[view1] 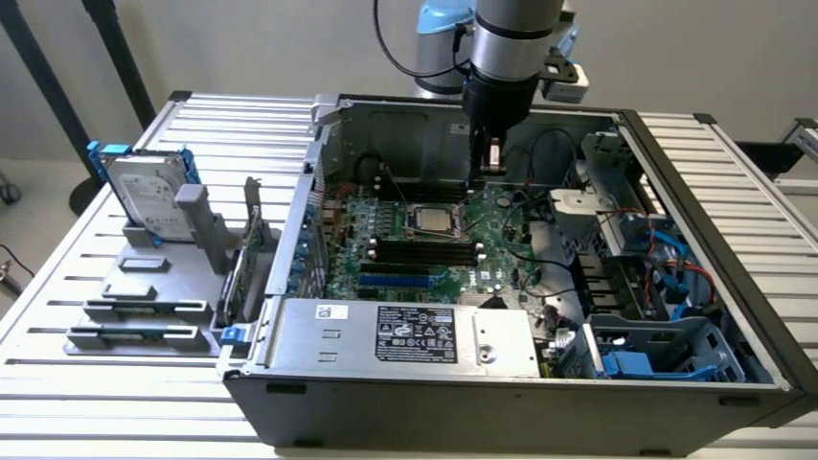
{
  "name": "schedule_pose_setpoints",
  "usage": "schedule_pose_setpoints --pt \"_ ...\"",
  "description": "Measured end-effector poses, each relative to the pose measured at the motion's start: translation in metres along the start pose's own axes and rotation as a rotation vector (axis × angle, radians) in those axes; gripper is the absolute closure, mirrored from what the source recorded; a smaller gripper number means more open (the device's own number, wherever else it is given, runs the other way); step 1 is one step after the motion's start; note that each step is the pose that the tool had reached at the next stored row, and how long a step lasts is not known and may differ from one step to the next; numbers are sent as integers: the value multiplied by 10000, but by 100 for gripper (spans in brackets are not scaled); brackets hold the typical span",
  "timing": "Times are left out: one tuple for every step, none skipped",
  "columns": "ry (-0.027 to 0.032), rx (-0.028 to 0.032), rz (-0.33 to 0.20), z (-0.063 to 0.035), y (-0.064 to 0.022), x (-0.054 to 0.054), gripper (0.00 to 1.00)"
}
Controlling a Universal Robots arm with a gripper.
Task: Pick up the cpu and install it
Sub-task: 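Close the cpu cover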
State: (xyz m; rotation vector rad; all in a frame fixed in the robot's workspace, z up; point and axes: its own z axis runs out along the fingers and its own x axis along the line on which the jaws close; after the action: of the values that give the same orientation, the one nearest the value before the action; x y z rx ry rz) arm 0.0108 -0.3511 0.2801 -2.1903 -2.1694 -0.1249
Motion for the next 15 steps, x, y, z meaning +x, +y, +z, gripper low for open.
schedule_pose_setpoints --pt "1 1 -13 8 39 0 89" --pt "0 3 -29 16 80 -1 89" --pt "2 4 -41 24 118 -1 89" --pt "1 5 -53 33 156 -2 89" --pt "1 6 -64 43 193 -2 89" --pt "1 7 -74 55 230 -3 89" --pt "1 8 -84 68 265 -3 89" --pt "2 8 -93 81 301 -3 89" --pt "3 10 -102 93 339 -3 89" --pt "3 10 -110 104 378 -3 89" --pt "3 11 -113 117 416 0 89" --pt "3 11 -115 134 454 6 89" --pt "1 11 -116 152 485 14 89" --pt "1 11 -115 172 506 28 89" --pt "1 12 -115 193 514 50 89"
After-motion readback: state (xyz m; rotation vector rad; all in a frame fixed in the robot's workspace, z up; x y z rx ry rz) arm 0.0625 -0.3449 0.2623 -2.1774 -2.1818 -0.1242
